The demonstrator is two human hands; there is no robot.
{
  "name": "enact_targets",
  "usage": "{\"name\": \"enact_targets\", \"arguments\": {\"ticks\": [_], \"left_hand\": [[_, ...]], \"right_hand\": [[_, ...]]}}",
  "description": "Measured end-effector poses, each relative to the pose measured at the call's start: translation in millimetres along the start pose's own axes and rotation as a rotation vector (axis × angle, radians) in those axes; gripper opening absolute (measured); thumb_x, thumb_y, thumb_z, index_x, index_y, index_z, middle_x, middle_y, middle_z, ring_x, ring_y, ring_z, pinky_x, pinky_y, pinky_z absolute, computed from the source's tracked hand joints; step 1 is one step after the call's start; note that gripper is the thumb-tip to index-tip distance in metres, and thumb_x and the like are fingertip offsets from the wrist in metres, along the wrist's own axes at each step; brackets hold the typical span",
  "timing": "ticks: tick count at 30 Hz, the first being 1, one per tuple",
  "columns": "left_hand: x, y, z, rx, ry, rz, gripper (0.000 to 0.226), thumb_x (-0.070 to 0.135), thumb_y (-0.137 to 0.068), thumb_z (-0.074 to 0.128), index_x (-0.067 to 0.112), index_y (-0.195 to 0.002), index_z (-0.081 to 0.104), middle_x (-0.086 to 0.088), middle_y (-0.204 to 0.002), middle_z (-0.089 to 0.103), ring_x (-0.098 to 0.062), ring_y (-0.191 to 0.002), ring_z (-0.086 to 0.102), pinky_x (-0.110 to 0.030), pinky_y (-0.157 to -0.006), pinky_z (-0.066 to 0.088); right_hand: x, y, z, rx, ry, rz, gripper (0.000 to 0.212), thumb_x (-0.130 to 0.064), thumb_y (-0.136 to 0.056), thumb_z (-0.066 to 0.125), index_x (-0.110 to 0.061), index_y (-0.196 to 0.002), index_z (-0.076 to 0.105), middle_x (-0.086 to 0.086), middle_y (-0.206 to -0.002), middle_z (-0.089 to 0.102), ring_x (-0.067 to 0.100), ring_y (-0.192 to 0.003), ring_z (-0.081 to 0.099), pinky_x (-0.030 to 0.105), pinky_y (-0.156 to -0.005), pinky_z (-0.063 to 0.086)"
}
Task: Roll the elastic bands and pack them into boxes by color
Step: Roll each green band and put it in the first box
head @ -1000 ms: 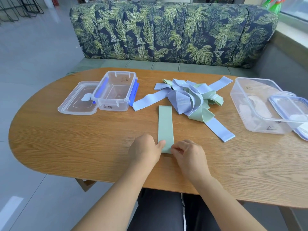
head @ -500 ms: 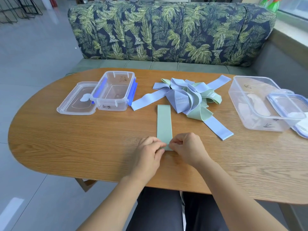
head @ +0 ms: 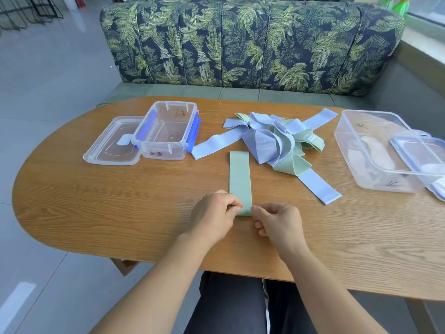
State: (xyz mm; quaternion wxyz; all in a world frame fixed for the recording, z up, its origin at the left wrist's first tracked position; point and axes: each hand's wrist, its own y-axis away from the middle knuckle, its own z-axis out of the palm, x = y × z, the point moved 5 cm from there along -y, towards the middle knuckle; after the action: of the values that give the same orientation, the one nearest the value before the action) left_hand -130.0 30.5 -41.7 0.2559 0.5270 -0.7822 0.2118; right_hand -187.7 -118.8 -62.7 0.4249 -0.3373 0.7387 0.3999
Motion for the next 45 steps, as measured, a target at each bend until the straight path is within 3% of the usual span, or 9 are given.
{"name": "enact_targets", "arguments": {"ticks": [8, 12, 16, 19, 25, 31, 34, 37, 45], "left_hand": [[-1.9, -8.4, -0.8, -0.047, 0.015, -0.078, 0.013, 0.027, -0.093, 0.061, 0.025, -0.093, 0.073, 0.008, -0.1, 0.057, -0.013, -0.09, 0.057, -0.033, -0.081, 0.05], [-6.2, -9.0, -1.0, 0.004, 0.073, -0.125, 0.016, 0.024, -0.094, 0.06, 0.021, -0.099, 0.075, 0.007, -0.103, 0.062, -0.011, -0.091, 0.058, -0.024, -0.077, 0.044], [-24.3, 1.1, -11.6, 0.193, 0.258, -0.376, 0.023, 0.013, -0.095, 0.055, 0.015, -0.112, 0.07, -0.001, -0.105, 0.072, -0.015, -0.099, 0.065, -0.023, -0.083, 0.047], [-26.4, 6.6, -5.8, 0.17, 0.324, -0.452, 0.02, 0.019, -0.092, 0.062, 0.014, -0.11, 0.07, 0.001, -0.101, 0.072, -0.013, -0.095, 0.066, -0.023, -0.08, 0.048], [-9.9, -1.2, 1.7, 0.159, 0.274, -0.436, 0.028, 0.029, -0.086, 0.071, 0.017, -0.111, 0.07, 0.007, -0.101, 0.069, -0.009, -0.093, 0.064, -0.024, -0.082, 0.049], [-8.9, -10.1, 0.5, 0.116, 0.157, -0.523, 0.019, 0.038, -0.082, 0.07, 0.025, -0.096, 0.072, 0.008, -0.093, 0.071, -0.014, -0.087, 0.065, -0.029, -0.077, 0.053], [-11.3, -16.6, -3.1, 0.07, 0.154, -0.579, 0.021, 0.042, -0.078, 0.075, 0.023, -0.087, 0.071, 0.007, -0.089, 0.071, -0.017, -0.086, 0.066, -0.029, -0.078, 0.053], [-12.7, -23.2, -5.8, 0.045, 0.16, -0.621, 0.022, 0.041, -0.073, 0.078, 0.022, -0.076, 0.067, 0.003, -0.083, 0.071, -0.019, -0.083, 0.067, -0.032, -0.079, 0.056], [-12.8, -28.0, -4.1, 0.072, 0.153, -0.63, 0.028, 0.044, -0.073, 0.078, 0.017, -0.076, 0.07, 0.0, -0.073, 0.071, -0.021, -0.074, 0.069, -0.032, -0.072, 0.057]], "right_hand": [[-8.5, -13.1, 11.5, 0.061, 0.151, 0.06, 0.019, -0.031, -0.082, 0.074, -0.019, -0.069, 0.068, 0.0, -0.054, 0.069, 0.022, -0.068, 0.07, 0.045, -0.075, 0.06], [-12.6, -19.7, 11.1, 0.041, 0.201, 0.071, 0.022, -0.031, -0.082, 0.074, -0.015, -0.07, 0.067, 0.001, -0.052, 0.068, 0.021, -0.061, 0.071, 0.045, -0.073, 0.061], [-16.6, -27.4, 11.3, -0.001, 0.248, 0.09, 0.025, -0.03, -0.082, 0.074, -0.009, -0.072, 0.067, 0.003, -0.053, 0.069, 0.02, -0.058, 0.071, 0.045, -0.074, 0.061], [-20.1, -31.5, 11.1, -0.034, 0.267, 0.11, 0.029, -0.031, -0.082, 0.074, -0.006, -0.071, 0.067, 0.005, -0.053, 0.069, 0.026, -0.062, 0.072, 0.046, -0.073, 0.062], [-25.0, -40.6, 10.2, -0.076, 0.332, 0.149, 0.034, -0.035, -0.079, 0.074, -0.005, -0.064, 0.069, 0.007, -0.053, 0.069, 0.024, -0.056, 0.067, 0.045, -0.075, 0.061], [-28.4, -43.1, 11.7, -0.069, 0.365, 0.172, 0.043, -0.041, -0.081, 0.071, -0.008, -0.055, 0.065, 0.006, -0.052, 0.069, 0.023, -0.056, 0.067, 0.042, -0.076, 0.061], [-27.8, -39.9, 10.0, -0.066, 0.3, 0.158, 0.044, -0.038, -0.089, 0.063, -0.005, -0.061, 0.068, 0.006, -0.052, 0.068, 0.028, -0.063, 0.071, 0.045, -0.077, 0.061], [-20.4, -35.1, 4.5, -0.014, 0.123, 0.122, 0.034, -0.024, -0.093, 0.06, 0.002, -0.075, 0.071, 0.007, -0.055, 0.068, 0.024, -0.055, 0.067, 0.047, -0.076, 0.061], [-15.3, -22.1, 7.3, -0.008, 0.065, 0.07, 0.022, -0.018, -0.086, 0.071, -0.021, -0.064, 0.069, 0.003, -0.059, 0.07, 0.025, -0.07, 0.071, 0.047, -0.081, 0.059]]}}
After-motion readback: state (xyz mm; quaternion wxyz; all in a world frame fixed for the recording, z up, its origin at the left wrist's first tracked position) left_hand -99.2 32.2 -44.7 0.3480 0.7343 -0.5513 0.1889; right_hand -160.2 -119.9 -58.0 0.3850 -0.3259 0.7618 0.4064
